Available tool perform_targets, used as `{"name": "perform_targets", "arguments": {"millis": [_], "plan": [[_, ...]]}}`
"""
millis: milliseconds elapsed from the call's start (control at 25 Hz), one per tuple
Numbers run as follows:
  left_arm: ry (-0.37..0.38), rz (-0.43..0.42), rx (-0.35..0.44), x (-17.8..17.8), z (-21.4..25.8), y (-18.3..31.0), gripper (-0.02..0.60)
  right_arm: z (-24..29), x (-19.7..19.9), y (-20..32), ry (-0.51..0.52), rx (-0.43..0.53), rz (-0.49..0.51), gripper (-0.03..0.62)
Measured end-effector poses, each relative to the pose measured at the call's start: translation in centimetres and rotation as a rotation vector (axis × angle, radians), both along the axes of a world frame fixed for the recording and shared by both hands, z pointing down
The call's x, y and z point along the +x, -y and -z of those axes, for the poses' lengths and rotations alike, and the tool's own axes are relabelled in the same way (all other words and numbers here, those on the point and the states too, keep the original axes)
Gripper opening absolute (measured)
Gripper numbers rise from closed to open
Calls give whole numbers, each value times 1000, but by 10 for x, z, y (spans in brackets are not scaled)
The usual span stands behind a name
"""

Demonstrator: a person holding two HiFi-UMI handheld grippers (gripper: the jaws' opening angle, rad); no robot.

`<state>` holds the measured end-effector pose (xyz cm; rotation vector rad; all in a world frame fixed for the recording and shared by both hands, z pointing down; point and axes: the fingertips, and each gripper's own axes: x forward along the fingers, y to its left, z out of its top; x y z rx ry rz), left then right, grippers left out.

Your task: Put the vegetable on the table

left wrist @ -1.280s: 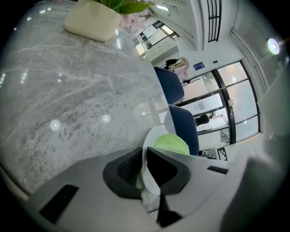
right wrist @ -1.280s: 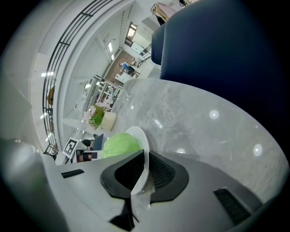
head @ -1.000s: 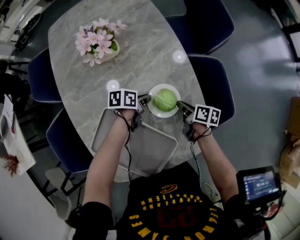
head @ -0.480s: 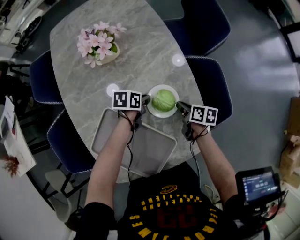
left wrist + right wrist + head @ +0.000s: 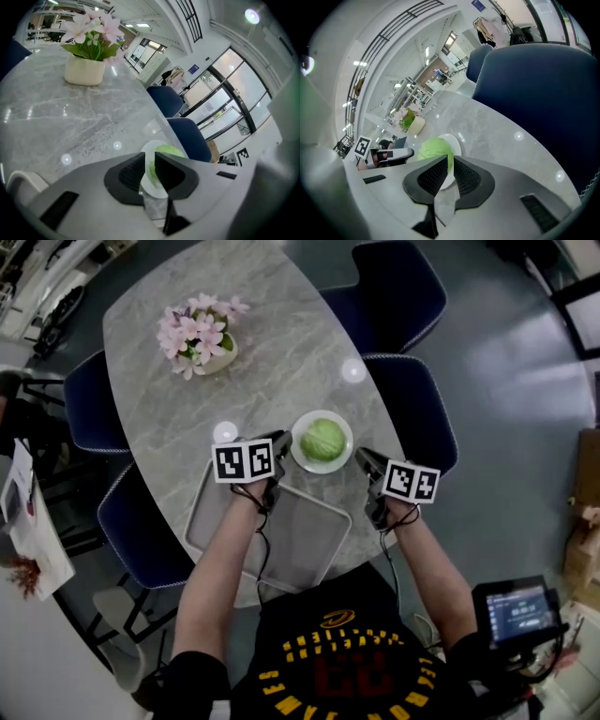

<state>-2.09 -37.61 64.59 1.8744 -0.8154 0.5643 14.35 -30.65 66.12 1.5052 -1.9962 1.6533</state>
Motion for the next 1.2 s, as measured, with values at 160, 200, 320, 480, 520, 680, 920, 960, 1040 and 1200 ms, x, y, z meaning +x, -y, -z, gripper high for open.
{"name": "perform_targets", "arguments": {"millis": [160,200,320,480,520,680,920,960,1040,1200], "plan": [[-93,26,43,5,29,-22,64,26,-14,-5,54,83,24,44],[-111,31,53,7,35,-27,64,33,-18,-6,69,102,32,43],[-154,47,73,7,55,-47,64,55,-33,-16,103,155,62,43],[-200,60,90,3,76,-81,64,77,-49,-36,107,195,101,6],[-211,63,93,2,81,-89,64,83,-54,-40,111,204,109,6],[-233,50,125,0,102,-121,64,111,-72,-58,120,244,151,6],[-238,10,197,-4,129,-166,64,149,-105,-85,103,311,218,6],[-244,8,206,-4,134,-173,64,154,-109,-89,97,321,225,6],[-264,12,217,-6,143,-185,64,162,-117,-98,83,339,237,6],[-299,30,242,-11,157,-201,64,172,-129,-113,52,366,257,6]]}}
